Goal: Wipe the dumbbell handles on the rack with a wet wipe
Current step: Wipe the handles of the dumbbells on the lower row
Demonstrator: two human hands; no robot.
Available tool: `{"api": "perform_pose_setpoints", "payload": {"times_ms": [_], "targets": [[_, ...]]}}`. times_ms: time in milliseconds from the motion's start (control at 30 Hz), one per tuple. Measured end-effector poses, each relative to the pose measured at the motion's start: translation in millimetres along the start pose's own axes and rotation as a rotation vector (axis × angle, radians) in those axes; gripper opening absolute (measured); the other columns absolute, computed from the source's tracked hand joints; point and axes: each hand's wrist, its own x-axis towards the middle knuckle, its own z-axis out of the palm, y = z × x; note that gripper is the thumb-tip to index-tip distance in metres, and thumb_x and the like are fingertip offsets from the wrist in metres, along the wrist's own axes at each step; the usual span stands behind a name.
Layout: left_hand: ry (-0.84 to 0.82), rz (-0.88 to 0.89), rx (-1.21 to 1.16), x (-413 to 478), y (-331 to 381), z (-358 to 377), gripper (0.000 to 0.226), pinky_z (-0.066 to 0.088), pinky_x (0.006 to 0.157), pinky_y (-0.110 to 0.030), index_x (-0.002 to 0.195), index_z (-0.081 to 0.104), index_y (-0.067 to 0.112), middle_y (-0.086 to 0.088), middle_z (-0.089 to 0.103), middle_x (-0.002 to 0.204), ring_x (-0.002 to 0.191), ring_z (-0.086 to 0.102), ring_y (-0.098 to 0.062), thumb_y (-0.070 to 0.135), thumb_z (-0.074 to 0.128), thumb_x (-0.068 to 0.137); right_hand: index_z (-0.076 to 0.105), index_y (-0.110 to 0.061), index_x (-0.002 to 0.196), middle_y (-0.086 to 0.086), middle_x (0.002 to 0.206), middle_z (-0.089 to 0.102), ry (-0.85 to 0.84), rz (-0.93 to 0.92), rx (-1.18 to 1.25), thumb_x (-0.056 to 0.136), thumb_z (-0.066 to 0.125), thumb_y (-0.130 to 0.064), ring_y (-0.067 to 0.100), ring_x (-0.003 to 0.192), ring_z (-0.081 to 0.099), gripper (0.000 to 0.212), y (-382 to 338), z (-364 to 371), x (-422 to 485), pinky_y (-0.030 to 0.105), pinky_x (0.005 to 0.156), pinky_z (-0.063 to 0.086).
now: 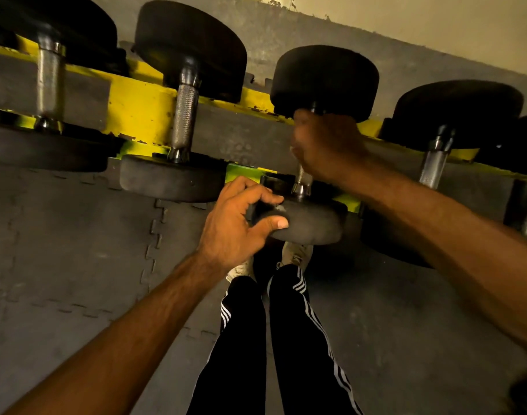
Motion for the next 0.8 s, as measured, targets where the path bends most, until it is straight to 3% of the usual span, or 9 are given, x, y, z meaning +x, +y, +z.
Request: {"api": "perform_pose_setpoints", "payload": {"times_ms": [100,167,233,333,433,533,667,733,800], "targets": [[0.007,0.006,-0.014,-0.3,0.1,0.6,0.034,0.052,0.087,-0.051,0.102,0.072,0.030,0.005,0.060,0.103,0.104,0.061,-0.025,0.041,0.083,0.071,0.060,-0.009,0.087,0.013,0.105,0.058,-0.315,-0.290,-0.149,0.093,0.054,-0.012,0.037,0.098,0.060,0.010,-20.2,-18.6,-2.7,0.037,0.068,0.035],[0.013,0.001,-0.018,-0.6,0.2,0.4,0.035,0.052,0.086,-0.051,0.102,0.070,0.033,0.006,0.060,0.103,0.104,0.061,-0.024,0.042,0.082,0.071,0.058,-0.011,0.081,0.011,0.098,0.058,-0.336,-0.322,-0.097,0.092,0.056,-0.018,0.034,0.095,0.061,0.013,-13.8,-21.2,-2.4,0.035,0.066,0.037],[0.013,-0.009,-0.021,-0.8,0.5,0.0,0.034,0.052,0.087,-0.050,0.102,0.070,0.034,0.006,0.060,0.104,0.106,0.061,-0.023,0.042,0.082,0.071,0.065,-0.009,0.088,0.010,0.090,0.058,-0.189,-0.161,0.060,0.095,0.056,-0.024,0.031,0.089,0.062,0.019,2.7,-18.4,0.4,0.035,0.065,0.043],[0.011,-0.029,-0.013,-2.4,1.7,1.1,0.033,0.052,0.090,-0.043,0.101,0.073,0.031,0.008,0.060,0.105,0.108,0.060,-0.019,0.040,0.083,0.070,0.069,-0.010,0.099,0.009,0.094,0.063,0.014,0.060,0.212,0.101,0.049,-0.029,0.027,0.090,0.061,0.028,14.3,-9.6,-19.6,0.034,0.071,0.046],[0.009,-0.034,-0.011,-1.8,3.7,1.2,0.034,0.051,0.089,-0.036,0.100,0.074,0.029,0.009,0.060,0.105,0.108,0.060,-0.017,0.042,0.081,0.070,0.063,-0.018,0.086,-0.001,0.083,0.061,-0.015,0.189,0.515,0.097,0.057,-0.036,0.018,0.078,0.059,0.022,-0.4,5.3,-59.3,0.027,0.062,0.040],[0.001,-0.002,-0.013,-1.2,2.8,-0.6,0.034,0.052,0.091,-0.041,0.100,0.073,0.028,0.009,0.060,0.105,0.107,0.060,-0.019,0.042,0.081,0.070,0.066,-0.023,0.087,-0.005,0.087,0.067,-0.024,0.490,0.854,0.089,0.072,-0.028,0.010,0.082,0.063,0.008,1.1,23.5,-62.2,0.025,0.071,0.050],[0.007,0.028,-0.013,0.9,0.2,-1.3,0.033,0.052,0.089,-0.046,0.099,0.072,0.029,0.005,0.062,0.103,0.107,0.061,-0.022,0.041,0.082,0.071,0.068,-0.030,0.090,-0.006,0.097,0.072,0.258,0.827,1.279,0.087,0.074,-0.018,0.011,0.091,0.070,0.014,12.3,35.9,-31.0,0.038,0.083,0.060],[0.005,0.028,-0.015,1.4,-0.1,-1.0,0.033,0.052,0.088,-0.048,0.099,0.072,0.028,0.004,0.061,0.103,0.105,0.061,-0.023,0.041,0.083,0.071,0.071,-0.021,0.102,-0.002,0.101,0.072,0.219,0.854,1.412,0.090,0.071,-0.014,0.011,0.091,0.069,0.014,14.4,37.7,-30.3,0.032,0.080,0.060],[-0.007,0.028,-0.019,1.9,1.0,-1.6,0.033,0.053,0.087,-0.049,0.099,0.072,0.028,0.003,0.061,0.103,0.104,0.061,-0.024,0.042,0.083,0.071,0.073,-0.021,0.098,-0.006,0.093,0.073,0.055,0.820,1.442,0.087,0.073,-0.013,0.008,0.088,0.069,0.014,15.9,37.1,-45.9,0.028,0.075,0.057]]}}
